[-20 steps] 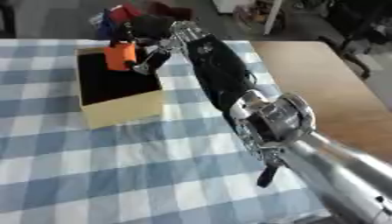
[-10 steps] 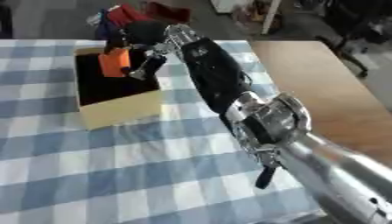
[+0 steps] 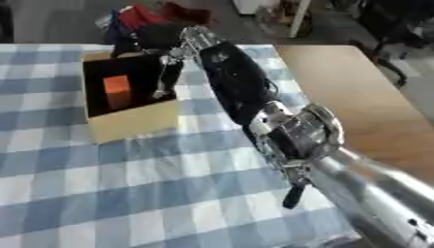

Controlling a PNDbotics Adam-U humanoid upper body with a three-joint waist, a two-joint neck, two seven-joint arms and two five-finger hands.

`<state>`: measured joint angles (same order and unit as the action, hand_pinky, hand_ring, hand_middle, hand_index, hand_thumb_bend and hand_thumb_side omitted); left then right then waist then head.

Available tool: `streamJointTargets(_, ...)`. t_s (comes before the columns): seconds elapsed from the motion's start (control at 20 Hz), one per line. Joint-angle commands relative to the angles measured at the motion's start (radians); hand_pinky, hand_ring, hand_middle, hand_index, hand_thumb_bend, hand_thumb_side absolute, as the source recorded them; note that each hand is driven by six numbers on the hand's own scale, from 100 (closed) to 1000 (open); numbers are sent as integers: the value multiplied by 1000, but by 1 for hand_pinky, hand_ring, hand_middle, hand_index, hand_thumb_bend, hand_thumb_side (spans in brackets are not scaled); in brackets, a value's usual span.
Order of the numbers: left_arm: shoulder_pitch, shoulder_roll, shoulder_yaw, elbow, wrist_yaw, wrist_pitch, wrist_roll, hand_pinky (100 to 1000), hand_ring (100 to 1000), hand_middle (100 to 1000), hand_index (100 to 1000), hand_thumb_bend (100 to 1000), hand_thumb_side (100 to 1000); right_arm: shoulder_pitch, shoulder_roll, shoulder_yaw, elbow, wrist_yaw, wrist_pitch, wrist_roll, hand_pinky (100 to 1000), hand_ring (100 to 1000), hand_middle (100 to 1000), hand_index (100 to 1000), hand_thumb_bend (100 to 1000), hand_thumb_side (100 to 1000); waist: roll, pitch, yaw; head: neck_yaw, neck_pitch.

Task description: Pick up objects on the table and place them in the box.

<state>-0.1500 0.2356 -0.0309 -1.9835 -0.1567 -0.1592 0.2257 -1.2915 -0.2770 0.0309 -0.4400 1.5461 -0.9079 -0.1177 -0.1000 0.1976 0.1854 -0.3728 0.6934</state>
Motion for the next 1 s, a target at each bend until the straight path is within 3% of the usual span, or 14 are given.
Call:
streamJointTargets(0.05, -4, 7, 12, -16, 8, 1, 19, 831, 677, 629, 768, 100, 598, -26, -41, -27, -37, -8, 1, -4, 718, 760, 863, 939, 858, 491, 7, -21, -2, -2, -2)
streamJointTargets(0.4, 0, 10, 8, -16, 9, 6, 17, 825, 660, 616, 768, 100, 598, -43, -87, -117, -93, -83, 69, 13, 734, 763, 878, 960, 800, 514, 7, -25, -7, 0, 0)
streamJointTargets(1.0, 7, 15, 13, -16, 6, 15, -2, 823, 651, 606, 768, 100, 600, -31, -199, -302, -116, -199, 241, 149, 753, 775, 903, 976, 800, 499, 3, -32, -25, 14, -2)
